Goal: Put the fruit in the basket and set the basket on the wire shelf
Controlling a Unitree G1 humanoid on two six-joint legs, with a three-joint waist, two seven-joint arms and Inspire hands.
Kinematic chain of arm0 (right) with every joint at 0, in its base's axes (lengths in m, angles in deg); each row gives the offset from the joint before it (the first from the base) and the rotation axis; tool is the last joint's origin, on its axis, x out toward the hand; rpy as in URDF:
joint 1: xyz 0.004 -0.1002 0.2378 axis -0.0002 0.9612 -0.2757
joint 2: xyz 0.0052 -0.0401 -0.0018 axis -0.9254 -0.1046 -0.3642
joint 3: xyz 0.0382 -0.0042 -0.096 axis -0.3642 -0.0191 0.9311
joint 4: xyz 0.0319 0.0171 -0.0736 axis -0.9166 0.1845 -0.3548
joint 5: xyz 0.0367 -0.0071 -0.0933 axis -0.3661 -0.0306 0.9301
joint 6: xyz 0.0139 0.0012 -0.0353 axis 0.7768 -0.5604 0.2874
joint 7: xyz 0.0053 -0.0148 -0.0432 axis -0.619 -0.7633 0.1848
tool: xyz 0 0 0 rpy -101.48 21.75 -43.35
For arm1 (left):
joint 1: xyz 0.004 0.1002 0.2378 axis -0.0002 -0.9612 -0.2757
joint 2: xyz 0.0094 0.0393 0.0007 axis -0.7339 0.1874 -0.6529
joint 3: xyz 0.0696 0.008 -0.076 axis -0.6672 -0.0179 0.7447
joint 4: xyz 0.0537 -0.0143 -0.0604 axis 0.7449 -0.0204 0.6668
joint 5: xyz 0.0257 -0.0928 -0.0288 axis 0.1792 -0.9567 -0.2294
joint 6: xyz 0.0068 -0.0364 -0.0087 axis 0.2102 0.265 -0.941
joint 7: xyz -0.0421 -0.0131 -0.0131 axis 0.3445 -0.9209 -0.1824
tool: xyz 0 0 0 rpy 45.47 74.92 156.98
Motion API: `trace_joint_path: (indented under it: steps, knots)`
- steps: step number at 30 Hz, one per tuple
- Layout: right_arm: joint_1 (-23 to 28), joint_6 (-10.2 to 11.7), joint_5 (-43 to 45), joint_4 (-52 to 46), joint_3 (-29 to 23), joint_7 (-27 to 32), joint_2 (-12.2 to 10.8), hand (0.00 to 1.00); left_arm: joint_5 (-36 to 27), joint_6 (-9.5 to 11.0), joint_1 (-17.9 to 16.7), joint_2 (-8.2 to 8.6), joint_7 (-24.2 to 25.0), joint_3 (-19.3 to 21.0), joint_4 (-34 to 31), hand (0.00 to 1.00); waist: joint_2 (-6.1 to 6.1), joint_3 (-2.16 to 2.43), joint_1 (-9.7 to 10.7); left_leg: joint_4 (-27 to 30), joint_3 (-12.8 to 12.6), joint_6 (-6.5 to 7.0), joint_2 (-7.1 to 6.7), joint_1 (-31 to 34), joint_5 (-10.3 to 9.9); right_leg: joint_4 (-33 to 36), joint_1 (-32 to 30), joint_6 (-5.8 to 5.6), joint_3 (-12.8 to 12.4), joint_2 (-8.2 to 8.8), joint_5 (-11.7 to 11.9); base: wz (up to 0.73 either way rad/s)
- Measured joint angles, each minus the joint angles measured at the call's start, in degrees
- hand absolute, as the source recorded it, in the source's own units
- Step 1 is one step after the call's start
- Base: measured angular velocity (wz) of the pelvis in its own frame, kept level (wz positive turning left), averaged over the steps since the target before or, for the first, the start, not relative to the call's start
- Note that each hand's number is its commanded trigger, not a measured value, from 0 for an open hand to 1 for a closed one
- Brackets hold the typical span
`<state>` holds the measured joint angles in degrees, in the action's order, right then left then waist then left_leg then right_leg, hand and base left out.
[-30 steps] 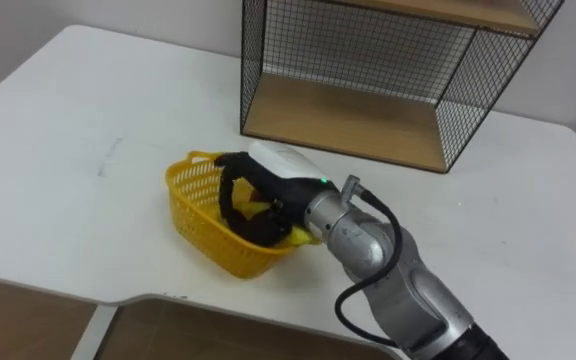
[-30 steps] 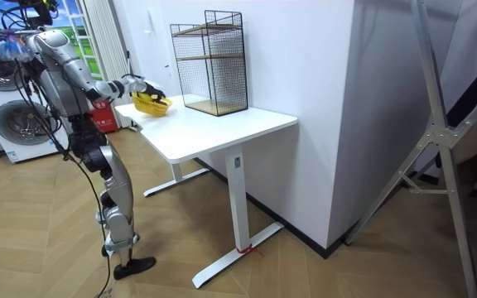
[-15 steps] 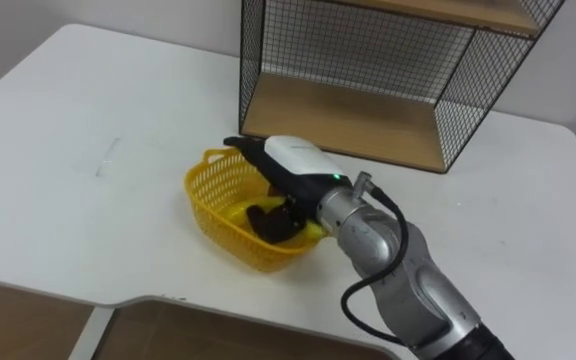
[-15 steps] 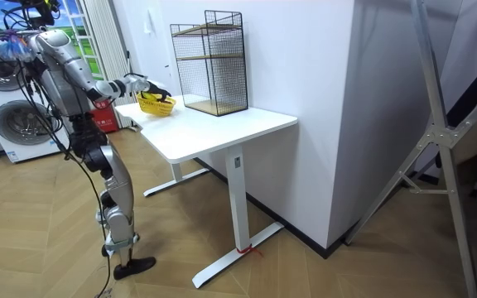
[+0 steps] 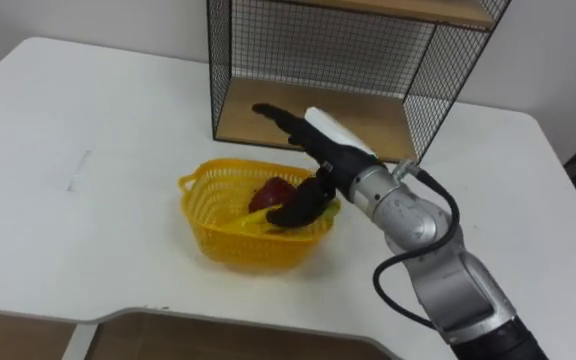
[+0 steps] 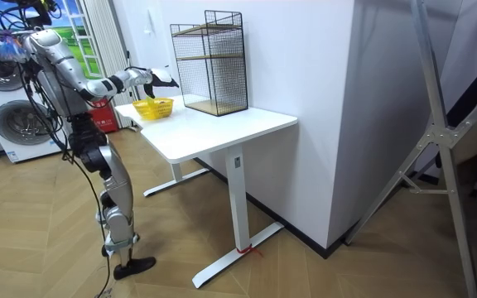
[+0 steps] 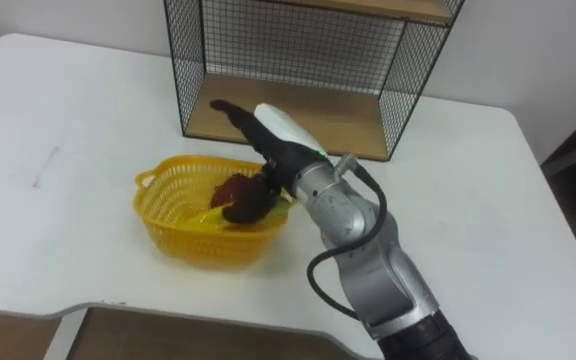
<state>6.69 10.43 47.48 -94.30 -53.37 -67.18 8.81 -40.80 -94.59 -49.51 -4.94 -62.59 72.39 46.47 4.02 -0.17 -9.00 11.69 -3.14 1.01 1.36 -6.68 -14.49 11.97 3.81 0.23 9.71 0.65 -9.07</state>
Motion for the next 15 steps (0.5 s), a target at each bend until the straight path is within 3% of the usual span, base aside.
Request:
trace_joint_path:
  steps: [9,15]
  knots:
    - [0.10,0.01,-6.75,-1.73,-0.04,1.29,-0.08,0.00,0.00,0.00,0.00,0.13,-0.08,1.09,-0.01,0.00,-0.07,0.08,-0.05,0.01,-0.07,0.00,0.00,-0.05,0.00,-0.23,-0.04,-0.02,-0.14,-0.05,0.01,0.00]
    - [0.24,0.08,-9.40,-2.68,-0.03,2.21,-0.07,0.00,-0.07,0.05,0.01,0.40,-0.45,1.08,-0.02,0.00,-1.05,0.13,-0.01,-0.37,-0.73,0.00,0.05,-0.61,0.00,-0.22,0.04,-0.02,-0.52,-0.08,0.01,-0.05]
